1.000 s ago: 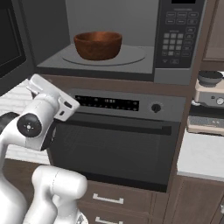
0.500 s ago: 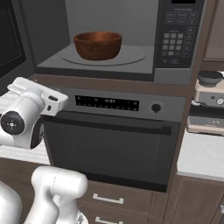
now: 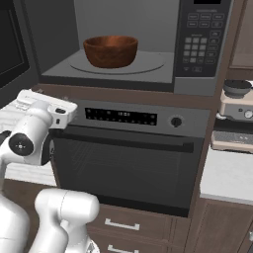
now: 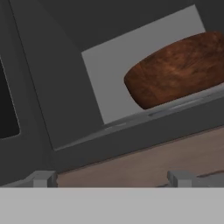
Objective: Open the microwave, place the bowl with waffle inside the microwave, then close the microwave door and turn it on.
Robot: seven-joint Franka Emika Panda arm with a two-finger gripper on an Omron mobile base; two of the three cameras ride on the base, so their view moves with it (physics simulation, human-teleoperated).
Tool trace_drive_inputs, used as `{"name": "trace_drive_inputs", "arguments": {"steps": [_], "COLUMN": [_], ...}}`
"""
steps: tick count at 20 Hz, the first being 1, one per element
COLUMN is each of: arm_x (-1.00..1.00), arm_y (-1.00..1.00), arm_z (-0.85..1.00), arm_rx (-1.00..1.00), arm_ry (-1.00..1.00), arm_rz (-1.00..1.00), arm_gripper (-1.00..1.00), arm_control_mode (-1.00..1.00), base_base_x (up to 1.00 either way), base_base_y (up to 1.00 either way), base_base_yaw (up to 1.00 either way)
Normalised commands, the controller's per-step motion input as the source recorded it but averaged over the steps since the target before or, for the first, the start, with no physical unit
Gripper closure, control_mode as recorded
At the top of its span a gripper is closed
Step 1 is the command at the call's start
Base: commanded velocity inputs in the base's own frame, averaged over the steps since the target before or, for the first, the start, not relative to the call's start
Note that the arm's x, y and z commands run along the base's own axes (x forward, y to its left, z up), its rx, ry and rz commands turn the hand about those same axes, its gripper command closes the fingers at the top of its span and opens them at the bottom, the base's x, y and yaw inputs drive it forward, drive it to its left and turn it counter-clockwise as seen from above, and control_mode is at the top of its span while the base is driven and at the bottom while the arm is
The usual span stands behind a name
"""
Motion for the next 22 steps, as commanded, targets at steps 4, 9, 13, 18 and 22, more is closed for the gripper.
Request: {"name": "trace_drive_inputs", "arguments": {"steps": [4,9,13,18,22], "arm_x": [0.44,0.03,-0.04,-0.59,-0.61], "arm_y": [0.10,0.50,0.44,0.41,0.56], "arm_z": [-0.13,-0.22,-0.14,0.05,0.08], "arm_rx": [-0.05,-0.10,-0.09,-0.06,-0.07], "arm_ry": [-0.12,-0.02,-0.07,-0.05,0.00], "arm_rz": [-0.05,-0.10,-0.11,-0.11,-0.12], "arm_gripper": [-1.00,-1.00,-1.00,-1.00,-1.00], "arm_control_mode": [-1.00,-1.00,-1.00,-1.00,-1.00], "base_base_x": [0.00,0.00,0.00,0.00,0.00], "base_base_y": [0.00,0.00,0.00,0.00,0.00], "base_base_yaw": [0.00,0.00,0.00,0.00,0.00]}}
